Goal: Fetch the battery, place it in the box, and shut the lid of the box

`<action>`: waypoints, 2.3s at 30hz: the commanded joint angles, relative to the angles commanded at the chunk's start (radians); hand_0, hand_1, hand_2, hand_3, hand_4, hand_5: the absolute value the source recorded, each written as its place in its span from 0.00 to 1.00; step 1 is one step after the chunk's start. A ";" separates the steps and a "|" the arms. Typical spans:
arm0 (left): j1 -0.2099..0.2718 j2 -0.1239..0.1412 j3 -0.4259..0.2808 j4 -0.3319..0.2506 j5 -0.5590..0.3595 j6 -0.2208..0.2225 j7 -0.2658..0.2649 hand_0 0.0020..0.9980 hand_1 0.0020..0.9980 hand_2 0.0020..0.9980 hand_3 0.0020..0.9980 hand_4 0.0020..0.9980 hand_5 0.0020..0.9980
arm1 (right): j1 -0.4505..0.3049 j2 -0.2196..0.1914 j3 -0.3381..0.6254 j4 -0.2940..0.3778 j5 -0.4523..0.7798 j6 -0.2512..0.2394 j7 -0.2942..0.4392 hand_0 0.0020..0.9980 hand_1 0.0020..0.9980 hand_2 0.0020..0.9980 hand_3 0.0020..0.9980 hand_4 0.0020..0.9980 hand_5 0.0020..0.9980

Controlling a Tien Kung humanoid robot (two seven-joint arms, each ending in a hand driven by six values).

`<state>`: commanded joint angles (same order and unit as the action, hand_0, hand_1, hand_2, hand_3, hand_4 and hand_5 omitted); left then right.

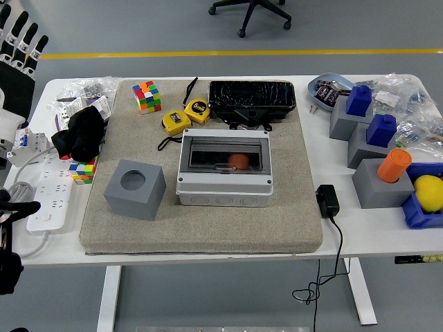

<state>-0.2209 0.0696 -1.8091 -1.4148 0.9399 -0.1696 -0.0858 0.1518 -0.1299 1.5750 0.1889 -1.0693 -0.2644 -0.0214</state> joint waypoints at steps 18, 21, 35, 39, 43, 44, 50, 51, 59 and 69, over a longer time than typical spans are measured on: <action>0.137 0.004 0.016 0.031 0.744 0.192 -0.079 0.88 0.95 0.93 0.91 1.00 1.00 | -0.121 0.041 -0.165 0.013 0.185 -0.167 0.218 0.82 0.82 0.81 0.82 1.00 1.00; 0.143 0.003 0.037 0.038 0.771 0.208 -0.095 0.88 0.95 0.93 0.91 1.00 1.00 | -0.133 0.033 -0.223 0.015 0.223 -0.208 0.268 0.82 0.82 0.81 0.82 1.00 1.00; 0.120 -0.005 0.081 0.045 0.739 0.229 -0.113 0.81 0.87 0.85 0.84 1.00 1.00 | -0.126 0.001 -0.235 0.022 0.141 -0.309 0.329 0.84 0.83 0.82 0.83 1.00 1.00; 0.119 -0.006 0.092 0.045 0.736 0.228 -0.111 0.81 0.87 0.85 0.84 1.00 1.00 | -0.119 -0.002 -0.217 0.019 0.097 -0.299 0.315 0.84 0.83 0.82 0.83 1.00 1.00; 0.117 -0.009 0.097 0.042 0.733 0.230 -0.112 0.81 0.87 0.85 0.84 1.00 1.00 | -0.113 -0.005 -0.240 0.021 0.099 -0.304 0.311 0.86 0.85 0.83 0.84 1.00 1.00; 0.118 -0.008 0.098 0.042 0.733 0.231 -0.112 0.81 0.87 0.85 0.84 1.00 1.00 | -0.112 -0.005 -0.242 0.022 0.102 -0.307 0.311 0.86 0.85 0.83 0.84 1.00 1.00; 0.109 -0.005 0.118 0.041 0.732 0.234 -0.116 0.81 0.87 0.85 0.84 1.00 1.00 | -0.106 -0.016 -0.280 0.032 0.134 -0.315 0.310 0.86 0.85 0.82 0.84 1.00 1.00; 0.109 -0.005 0.118 0.042 0.733 0.235 -0.117 0.81 0.87 0.85 0.84 1.00 1.00 | -0.106 -0.017 -0.285 0.033 0.138 -0.316 0.310 0.86 0.85 0.82 0.84 1.00 1.00; 0.110 -0.005 0.126 0.044 0.744 0.228 -0.117 0.81 0.87 0.84 0.83 1.00 1.00 | -0.107 -0.022 -0.311 0.035 0.143 -0.309 0.299 0.86 0.85 0.82 0.83 1.00 1.00; 0.109 0.003 0.136 0.043 0.730 0.221 -0.132 0.82 0.87 0.84 0.83 1.00 1.00 | -0.085 -0.027 -0.342 0.046 0.164 -0.311 0.295 0.86 0.85 0.82 0.84 1.00 1.00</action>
<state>-0.1120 0.0722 -1.6728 -1.3718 1.6699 0.0512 -0.2179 0.0668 -0.1569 1.2328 0.2350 -0.9051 -0.5757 0.2738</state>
